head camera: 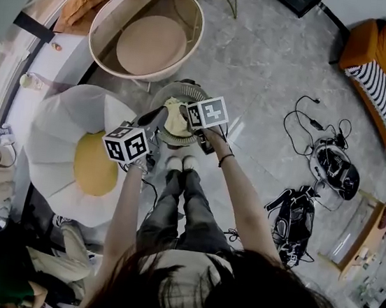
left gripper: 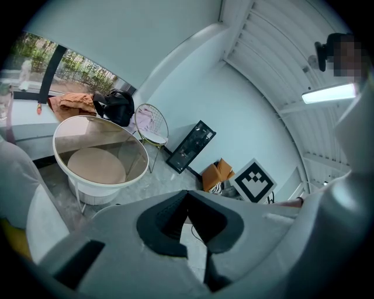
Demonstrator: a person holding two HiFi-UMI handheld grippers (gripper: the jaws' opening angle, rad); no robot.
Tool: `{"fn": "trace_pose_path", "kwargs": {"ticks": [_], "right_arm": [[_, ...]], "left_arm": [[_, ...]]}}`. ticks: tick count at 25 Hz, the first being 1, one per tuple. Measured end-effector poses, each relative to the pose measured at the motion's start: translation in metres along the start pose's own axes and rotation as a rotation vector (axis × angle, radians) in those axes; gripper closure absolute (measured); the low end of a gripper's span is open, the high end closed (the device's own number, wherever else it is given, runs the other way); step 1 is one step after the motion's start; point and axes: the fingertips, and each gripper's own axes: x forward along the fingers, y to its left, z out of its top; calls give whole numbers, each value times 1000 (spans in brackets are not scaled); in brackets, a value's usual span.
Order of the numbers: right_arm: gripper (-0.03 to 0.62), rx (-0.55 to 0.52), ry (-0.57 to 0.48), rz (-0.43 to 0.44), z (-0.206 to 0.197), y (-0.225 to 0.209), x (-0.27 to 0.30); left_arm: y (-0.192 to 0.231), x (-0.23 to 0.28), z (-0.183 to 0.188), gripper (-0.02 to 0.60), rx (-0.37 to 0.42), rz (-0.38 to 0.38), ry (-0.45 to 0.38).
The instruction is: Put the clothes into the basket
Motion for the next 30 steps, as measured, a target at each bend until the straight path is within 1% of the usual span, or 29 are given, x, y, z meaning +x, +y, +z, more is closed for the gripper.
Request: {"fn": "trace_pose_path", "kwargs": {"ticks": [1, 7, 10, 15, 20, 26, 30], "right_arm": [[496, 11, -8, 8, 0, 2, -2], [533, 86, -119, 45, 6, 15, -25], [545, 124, -186, 83, 13, 23, -40], [557, 151, -300, 146, 21, 39, -69], [565, 108, -390, 197, 34, 58, -97], [568, 67, -487, 270, 51, 84, -130], [569, 31, -525, 294, 59, 98, -146]], "left_arm": [[-1, -2, -1, 571, -1, 2, -2], [-14, -14, 1, 571, -10, 1, -36], [-22, -21, 4, 571, -1, -8, -52], [-41, -30, 5, 571, 29, -36, -66], [-56, -42, 14, 571, 54, -50, -99], [-77, -53, 26, 571, 126, -82, -110], [-87, -60, 35, 571, 177, -106, -112]]}}
